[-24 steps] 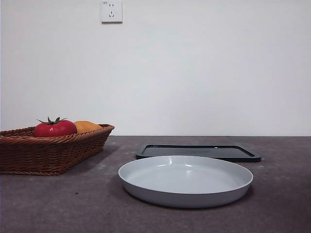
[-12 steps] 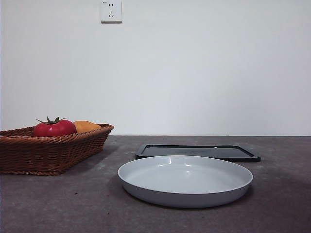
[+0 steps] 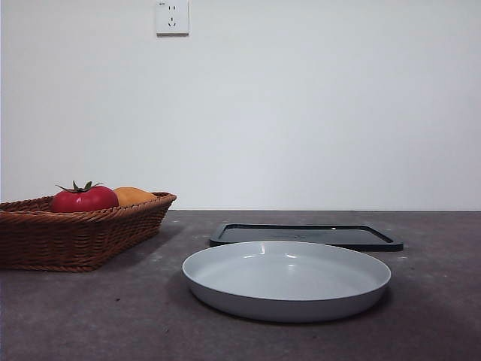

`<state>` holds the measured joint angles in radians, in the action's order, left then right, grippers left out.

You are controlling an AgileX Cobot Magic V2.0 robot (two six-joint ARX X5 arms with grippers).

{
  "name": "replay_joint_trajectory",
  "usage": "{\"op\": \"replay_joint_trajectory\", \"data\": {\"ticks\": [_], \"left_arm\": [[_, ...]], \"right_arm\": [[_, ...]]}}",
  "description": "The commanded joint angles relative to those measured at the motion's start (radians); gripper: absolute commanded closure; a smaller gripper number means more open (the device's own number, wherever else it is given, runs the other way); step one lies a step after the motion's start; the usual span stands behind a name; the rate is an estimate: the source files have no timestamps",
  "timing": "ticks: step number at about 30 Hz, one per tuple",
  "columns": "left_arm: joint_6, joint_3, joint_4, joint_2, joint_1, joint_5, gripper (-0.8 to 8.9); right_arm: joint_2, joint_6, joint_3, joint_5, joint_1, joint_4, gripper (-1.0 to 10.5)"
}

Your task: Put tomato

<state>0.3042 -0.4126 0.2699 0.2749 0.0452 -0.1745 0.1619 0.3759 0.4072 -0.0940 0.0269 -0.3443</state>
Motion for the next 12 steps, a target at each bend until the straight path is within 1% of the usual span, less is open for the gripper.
{"op": "replay_joint_trajectory", "data": {"ticks": [1,5,9,12], "left_arm": [[0.008,-0.091,0.019,0.074,-0.001,-0.055,7.98],[0.026,-0.208,0.039,0.185,-0.016,-0.138,7.98],[0.027,-0.309,0.071,0.273,-0.069,-0.151,7.98],[0.027,-0.375,0.084,0.34,-0.13,-0.182,7.98]], "right_arm": [[0.053,0.018,0.075,-0.055,-0.005,-0.034,9.4],[0.144,0.017,0.188,-0.125,-0.023,-0.119,9.4],[0.228,0.014,0.277,-0.183,-0.048,-0.185,9.4],[0.296,0.006,0.335,-0.227,-0.077,-0.226,9.4]]}}
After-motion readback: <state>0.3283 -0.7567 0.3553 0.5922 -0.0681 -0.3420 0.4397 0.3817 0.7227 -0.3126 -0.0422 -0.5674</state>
